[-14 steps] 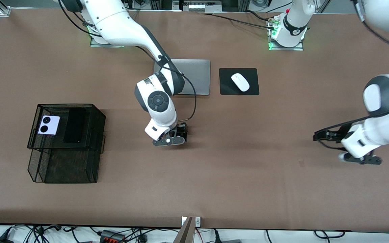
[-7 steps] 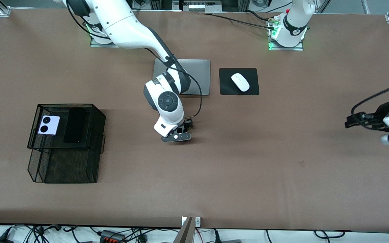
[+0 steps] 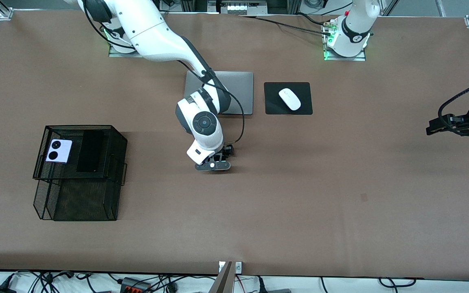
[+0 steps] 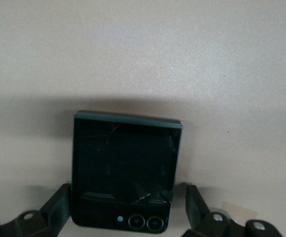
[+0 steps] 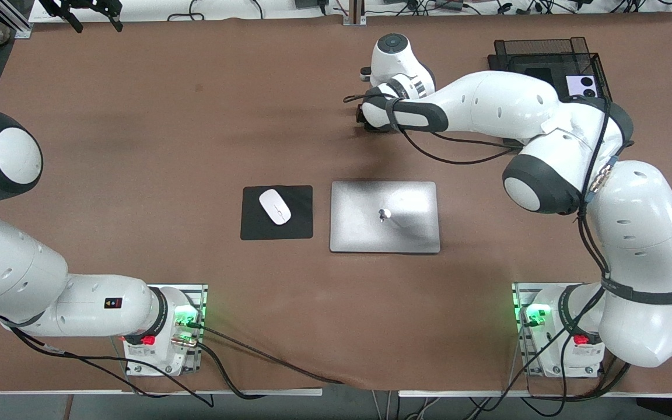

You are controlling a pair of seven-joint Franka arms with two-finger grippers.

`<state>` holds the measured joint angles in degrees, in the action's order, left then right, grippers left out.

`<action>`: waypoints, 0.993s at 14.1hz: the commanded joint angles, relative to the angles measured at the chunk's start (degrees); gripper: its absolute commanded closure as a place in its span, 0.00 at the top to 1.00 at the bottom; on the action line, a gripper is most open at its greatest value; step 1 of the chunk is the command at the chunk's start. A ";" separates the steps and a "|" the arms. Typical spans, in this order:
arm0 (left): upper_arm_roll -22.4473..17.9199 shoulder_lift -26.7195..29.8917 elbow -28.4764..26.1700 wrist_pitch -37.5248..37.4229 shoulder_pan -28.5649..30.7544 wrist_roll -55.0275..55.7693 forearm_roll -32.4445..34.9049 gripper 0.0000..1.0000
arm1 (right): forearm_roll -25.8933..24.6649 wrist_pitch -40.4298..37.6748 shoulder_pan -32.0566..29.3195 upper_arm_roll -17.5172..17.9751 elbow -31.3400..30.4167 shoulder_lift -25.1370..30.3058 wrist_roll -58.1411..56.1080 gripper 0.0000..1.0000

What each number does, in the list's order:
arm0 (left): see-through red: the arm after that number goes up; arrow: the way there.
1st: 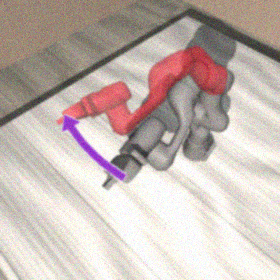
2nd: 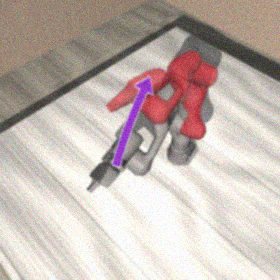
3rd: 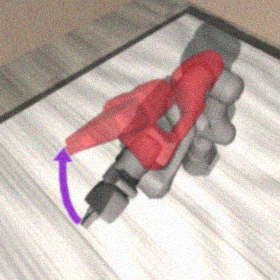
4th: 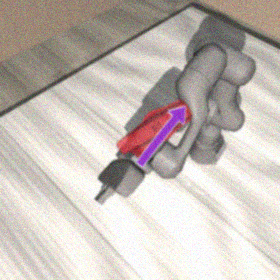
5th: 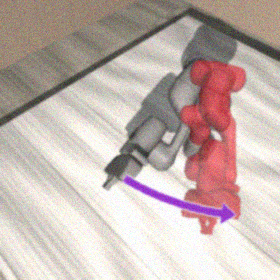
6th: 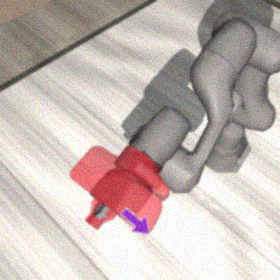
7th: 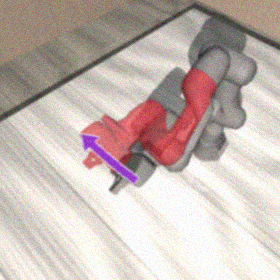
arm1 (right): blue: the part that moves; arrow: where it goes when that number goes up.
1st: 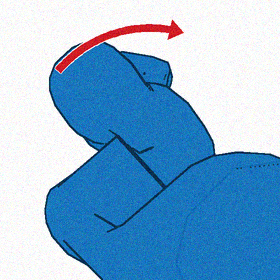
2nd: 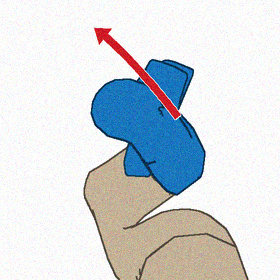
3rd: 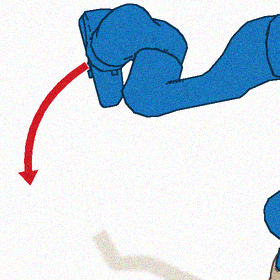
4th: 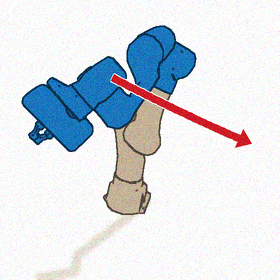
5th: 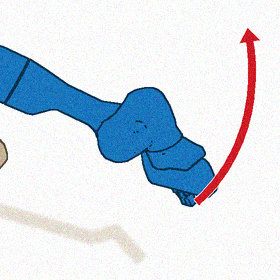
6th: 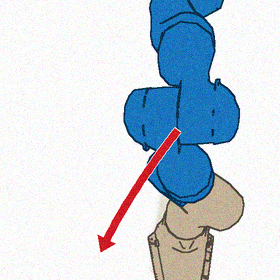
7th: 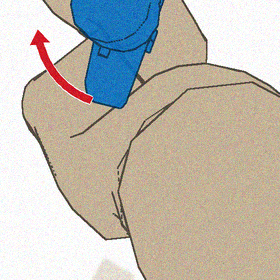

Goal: Place phones with both arms

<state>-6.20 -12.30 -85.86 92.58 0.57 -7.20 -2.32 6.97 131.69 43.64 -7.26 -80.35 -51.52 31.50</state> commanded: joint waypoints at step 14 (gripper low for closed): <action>6.45 3.59 -5.37 0.31 6.54 -2.45 1.53 1.00 | 0.86 -0.29 -1.01 -1.08 3.71 1.24 2.07 0.29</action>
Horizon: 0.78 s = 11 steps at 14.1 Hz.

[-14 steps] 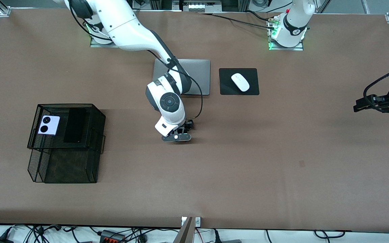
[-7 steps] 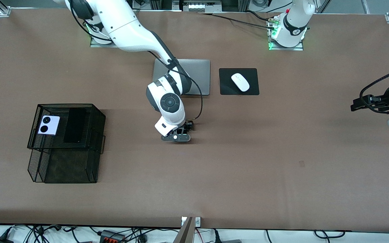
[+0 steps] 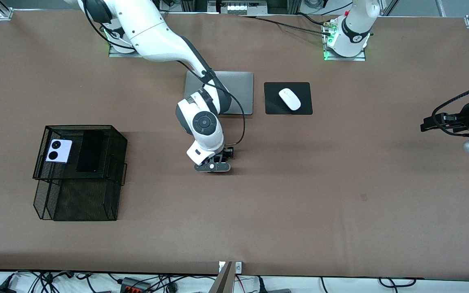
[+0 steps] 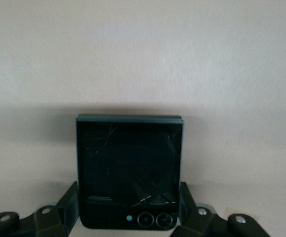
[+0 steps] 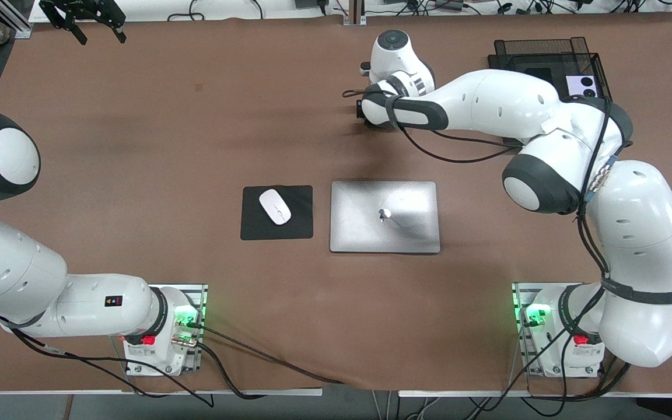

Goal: Place phones with both arms
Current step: 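Carry the dark flip phone to the mesh basket with the right gripper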

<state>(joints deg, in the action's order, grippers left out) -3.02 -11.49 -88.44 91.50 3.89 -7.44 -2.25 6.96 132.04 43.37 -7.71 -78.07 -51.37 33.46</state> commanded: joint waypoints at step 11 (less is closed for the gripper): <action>8.88 5.42 -4.10 2.72 6.48 -1.97 6.27 1.00 | 0.16 -16.37 -14.62 -7.04 14.70 2.94 -17.27 0.28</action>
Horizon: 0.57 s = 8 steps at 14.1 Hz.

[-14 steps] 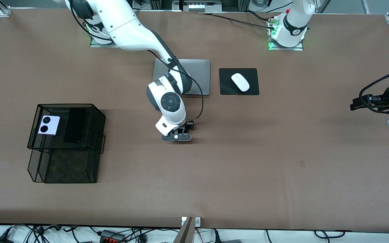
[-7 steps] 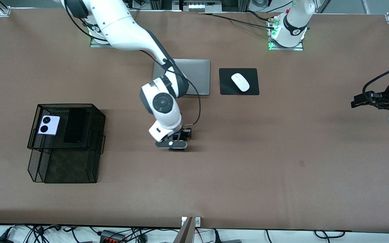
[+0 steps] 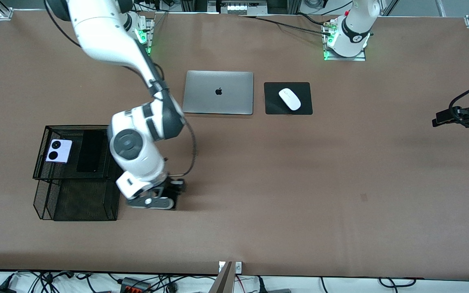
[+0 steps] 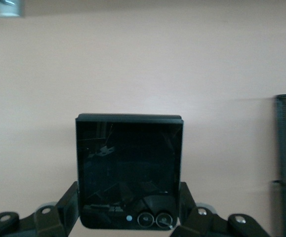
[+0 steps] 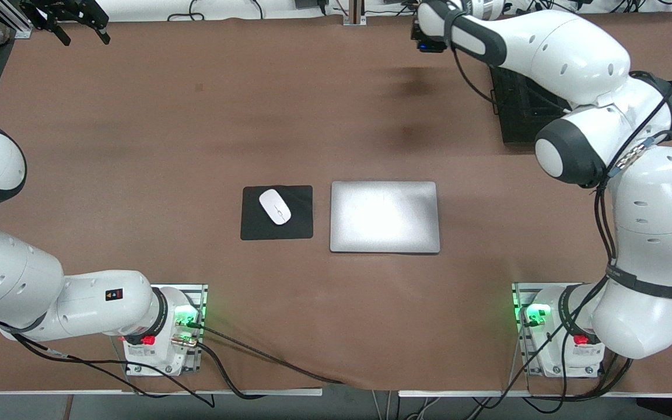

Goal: Place phones with both arms
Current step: 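Carry the dark flip phone to the mesh basket with the right gripper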

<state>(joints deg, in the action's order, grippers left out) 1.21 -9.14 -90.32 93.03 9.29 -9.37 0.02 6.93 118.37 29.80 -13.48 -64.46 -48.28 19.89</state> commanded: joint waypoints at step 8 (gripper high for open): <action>14.44 3.34 -1.79 0.66 5.74 11.57 5.52 1.00 | 0.71 -4.20 -8.16 -7.09 1.09 -0.15 -18.82 0.28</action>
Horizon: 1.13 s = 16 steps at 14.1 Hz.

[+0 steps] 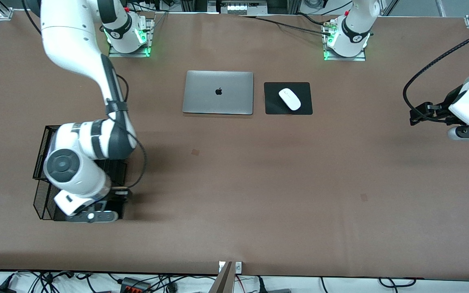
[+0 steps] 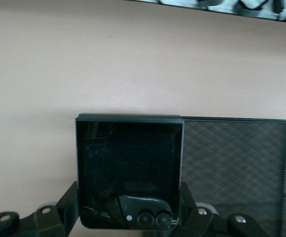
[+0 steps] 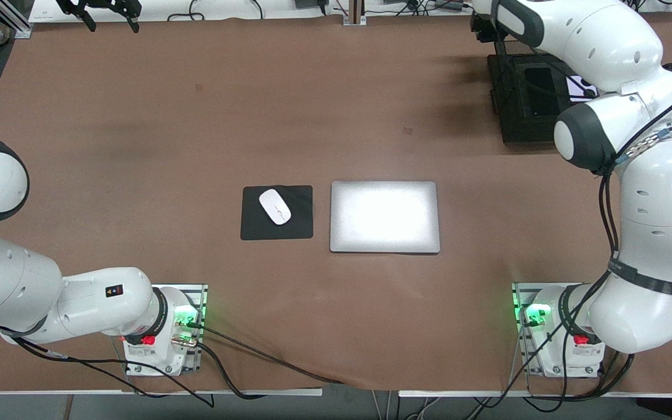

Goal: Place phones with both arms
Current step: 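Carry the dark flip phone to the mesh basket with the right gripper, then lower the flip phone into the basket and open the right gripper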

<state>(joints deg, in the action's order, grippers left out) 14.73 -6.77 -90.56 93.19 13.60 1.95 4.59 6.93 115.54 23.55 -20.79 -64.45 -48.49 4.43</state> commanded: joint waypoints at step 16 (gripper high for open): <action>-4.79 0.53 -1.46 0.24 -3.14 -4.85 -0.81 1.00 | 8.54 -2.16 -11.78 1.10 -4.62 -0.81 -15.24 0.28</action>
<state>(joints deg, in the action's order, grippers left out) 11.21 -7.20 -91.28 93.19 11.28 -1.50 4.45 14.41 113.76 11.57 -19.97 -67.00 -50.24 -9.09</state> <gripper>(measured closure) 0.000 0.198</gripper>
